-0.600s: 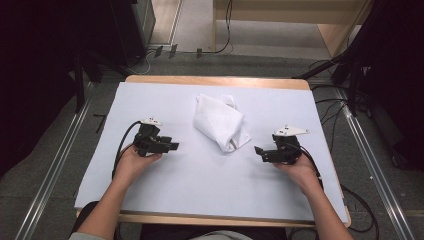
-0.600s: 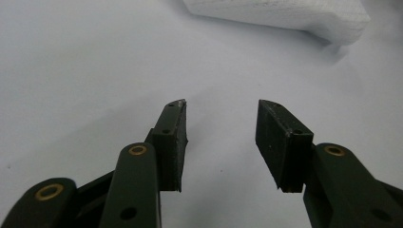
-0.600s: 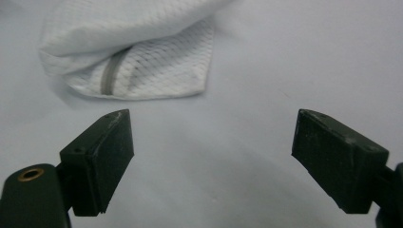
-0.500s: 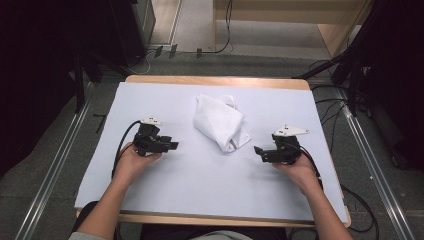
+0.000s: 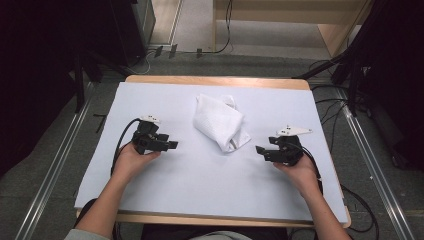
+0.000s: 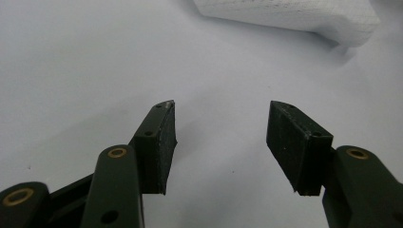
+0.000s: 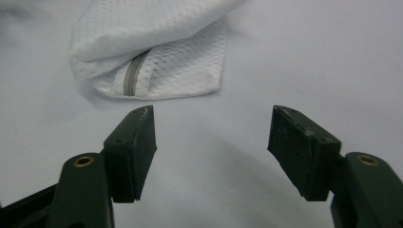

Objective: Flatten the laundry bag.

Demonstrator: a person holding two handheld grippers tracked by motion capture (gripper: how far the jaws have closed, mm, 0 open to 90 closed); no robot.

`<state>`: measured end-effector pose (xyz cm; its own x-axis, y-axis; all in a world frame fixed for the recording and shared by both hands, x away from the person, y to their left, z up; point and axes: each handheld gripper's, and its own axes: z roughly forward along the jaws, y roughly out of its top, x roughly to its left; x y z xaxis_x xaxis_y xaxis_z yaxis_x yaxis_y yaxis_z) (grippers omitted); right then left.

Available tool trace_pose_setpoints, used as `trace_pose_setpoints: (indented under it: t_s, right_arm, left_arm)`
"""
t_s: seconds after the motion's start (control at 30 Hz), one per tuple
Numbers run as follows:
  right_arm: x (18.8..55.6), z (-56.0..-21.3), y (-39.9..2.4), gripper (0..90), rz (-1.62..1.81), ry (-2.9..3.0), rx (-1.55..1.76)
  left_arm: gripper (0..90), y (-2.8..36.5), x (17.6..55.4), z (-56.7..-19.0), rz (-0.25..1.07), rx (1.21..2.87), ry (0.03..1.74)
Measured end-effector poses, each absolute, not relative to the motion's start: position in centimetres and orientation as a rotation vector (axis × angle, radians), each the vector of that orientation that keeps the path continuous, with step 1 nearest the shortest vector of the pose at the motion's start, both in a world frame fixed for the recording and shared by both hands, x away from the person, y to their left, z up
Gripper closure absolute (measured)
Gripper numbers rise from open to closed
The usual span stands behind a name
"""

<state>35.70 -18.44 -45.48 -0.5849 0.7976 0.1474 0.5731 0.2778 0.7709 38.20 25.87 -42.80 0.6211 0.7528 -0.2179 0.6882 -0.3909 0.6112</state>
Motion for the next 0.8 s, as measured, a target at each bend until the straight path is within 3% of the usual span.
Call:
trace_pose_setpoints:
  t_s: [0.37, 0.8]
  right_arm:
    - [35.44, -44.86, -18.14, 44.7, 1.191, 2.250, 1.292]
    - [35.41, -44.69, -18.10, 45.8, 1.198, 2.251, 1.318]
  left_arm:
    - [42.1, 25.90, 38.29, -42.87, 0.085, 2.158, 1.142]
    - [40.2, 26.02, 38.19, -42.83, 0.070, 2.162, 1.124]
